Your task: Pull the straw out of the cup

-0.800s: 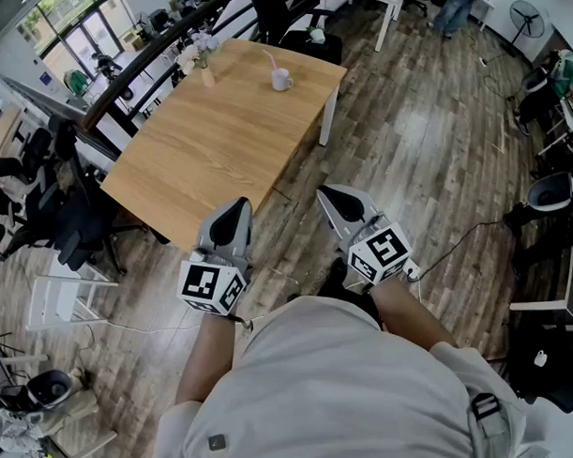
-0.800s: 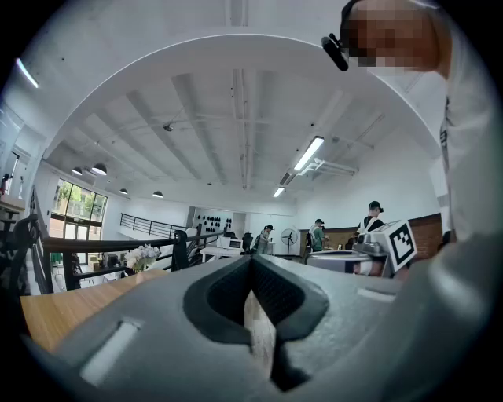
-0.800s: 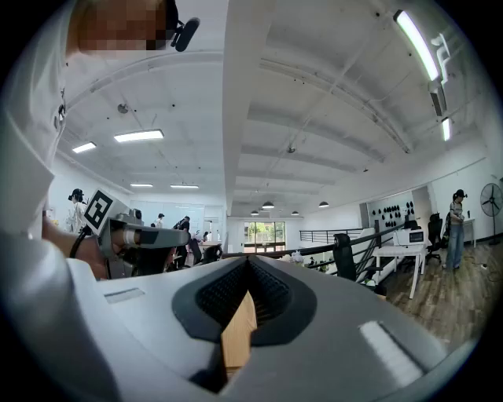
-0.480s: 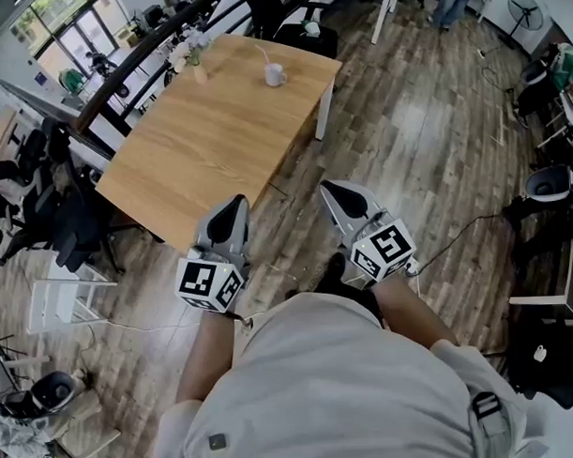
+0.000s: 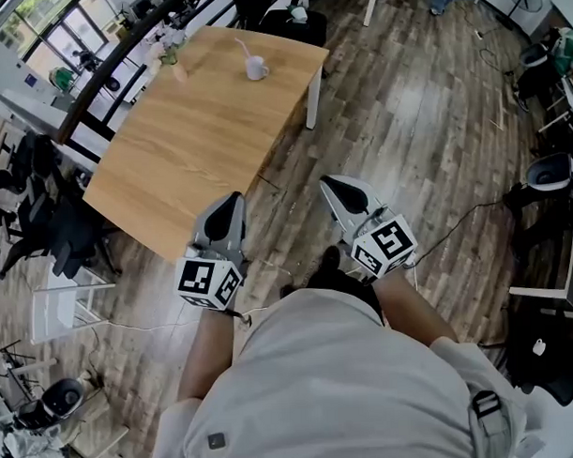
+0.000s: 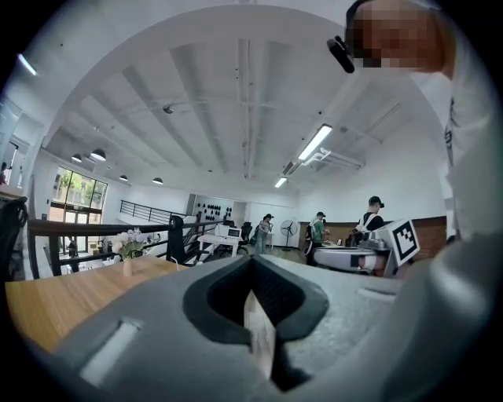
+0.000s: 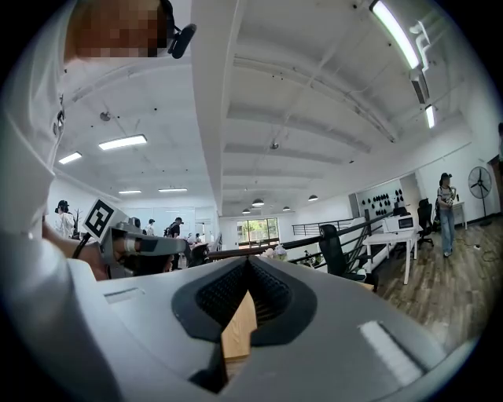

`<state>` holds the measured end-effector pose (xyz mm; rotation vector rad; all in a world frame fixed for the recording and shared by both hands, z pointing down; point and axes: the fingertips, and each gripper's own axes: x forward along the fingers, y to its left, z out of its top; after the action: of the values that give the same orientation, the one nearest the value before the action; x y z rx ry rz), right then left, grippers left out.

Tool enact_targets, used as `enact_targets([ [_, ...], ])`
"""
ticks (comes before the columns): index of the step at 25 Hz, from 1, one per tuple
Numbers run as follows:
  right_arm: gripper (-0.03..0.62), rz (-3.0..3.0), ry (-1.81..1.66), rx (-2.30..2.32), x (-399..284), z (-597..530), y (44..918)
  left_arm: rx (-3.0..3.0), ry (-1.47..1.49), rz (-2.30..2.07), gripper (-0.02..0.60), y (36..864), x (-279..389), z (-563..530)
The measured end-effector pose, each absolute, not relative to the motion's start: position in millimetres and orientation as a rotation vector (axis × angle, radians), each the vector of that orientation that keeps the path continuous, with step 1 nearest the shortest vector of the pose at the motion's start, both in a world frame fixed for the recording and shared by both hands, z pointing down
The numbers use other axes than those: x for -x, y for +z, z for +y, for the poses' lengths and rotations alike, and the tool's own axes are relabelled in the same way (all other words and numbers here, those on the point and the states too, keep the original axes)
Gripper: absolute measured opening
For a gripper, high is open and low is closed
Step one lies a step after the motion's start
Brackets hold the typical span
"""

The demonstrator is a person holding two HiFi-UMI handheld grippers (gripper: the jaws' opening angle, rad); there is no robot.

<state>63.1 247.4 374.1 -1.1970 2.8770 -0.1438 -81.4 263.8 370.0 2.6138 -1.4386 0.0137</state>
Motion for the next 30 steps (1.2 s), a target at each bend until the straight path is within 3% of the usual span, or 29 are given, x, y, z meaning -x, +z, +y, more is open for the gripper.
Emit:
enact_targets([
  [19,0.009,2.883,-0.205,1.089,-179.2,95.5,377.0,-2.599,0.1,-1.448,0.005,382.7,-66.9,104.6],
  [30,0.009,2.899,-0.244,1.105,-177.0,43.7,391.7,-2.567,0.092,-1.482,0.005,391.1,-53.3,55.1],
])
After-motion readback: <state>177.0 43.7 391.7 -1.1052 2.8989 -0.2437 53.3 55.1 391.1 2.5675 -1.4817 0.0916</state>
